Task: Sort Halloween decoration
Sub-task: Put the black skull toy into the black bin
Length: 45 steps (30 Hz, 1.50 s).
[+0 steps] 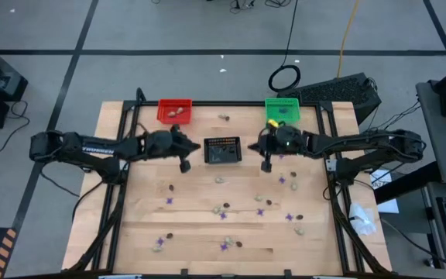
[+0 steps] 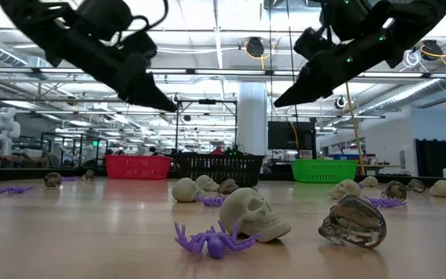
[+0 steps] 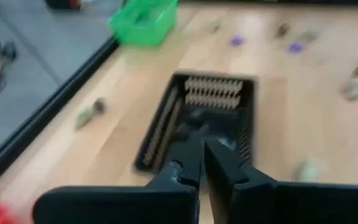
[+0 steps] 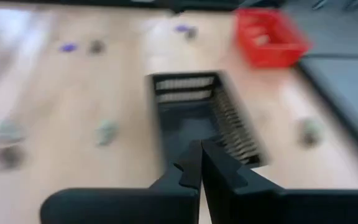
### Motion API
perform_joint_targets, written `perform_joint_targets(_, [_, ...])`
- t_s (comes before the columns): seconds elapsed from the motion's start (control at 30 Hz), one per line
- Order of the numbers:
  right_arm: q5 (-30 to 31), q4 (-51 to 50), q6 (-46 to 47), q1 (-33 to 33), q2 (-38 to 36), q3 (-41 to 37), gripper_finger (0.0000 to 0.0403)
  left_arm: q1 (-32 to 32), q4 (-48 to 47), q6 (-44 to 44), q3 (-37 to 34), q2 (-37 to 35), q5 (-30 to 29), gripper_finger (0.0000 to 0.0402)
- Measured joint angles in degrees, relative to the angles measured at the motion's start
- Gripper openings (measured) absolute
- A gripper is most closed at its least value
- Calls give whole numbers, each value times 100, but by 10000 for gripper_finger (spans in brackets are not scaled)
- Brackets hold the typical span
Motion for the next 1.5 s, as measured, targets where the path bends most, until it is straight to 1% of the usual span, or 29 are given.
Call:
perform_joint_targets(0.1, [39, -152, 565, 529, 93, 0, 12, -298, 550, 0, -235, -3, -30, 10])
perform_joint_targets(0.17, [194, -197, 930, 886, 193, 0, 24, -418, 777, 38, -317, -6, -36, 10])
perform_joint_targets(0.23, [312, -193, 1262, 1183, 348, 18, 40, -487, 812, 139, -326, -6, -47, 10])
perform_joint_targets(0.37, [312, -249, 1895, 1617, 819, 283, 75, -512, 833, 340, -326, -5, -83, 10])
perform_joint_targets(0.5, [314, -625, 2064, 1892, 1457, 780, 103, -489, 849, 575, -326, -4, -92, 10])
perform_joint_targets(0.7, [315, -1765, 2057, 2070, 2328, 1891, 136, -489, 851, 599, -326, -4, -99, 10])
perform_joint_targets(0.9, [320, -2826, 1893, 2136, 3006, 3048, 175, -489, 825, 769, -326, -2, -193, 10])
perform_joint_targets(1.13, [303, -3590, 1741, 2260, 3716, 4000, 224, -489, 675, 787, -326, 0, -245, 10])
perform_joint_targets(1.3, [295, -3947, 1673, 2350, 4117, 4440, 230, -489, 678, 786, -326, 0, -285, 10])
perform_joint_targets(1.5, [279, -3966, 1746, 2363, 4347, 4485, 221, -489, 678, 775, -326, 0, -295, 10])
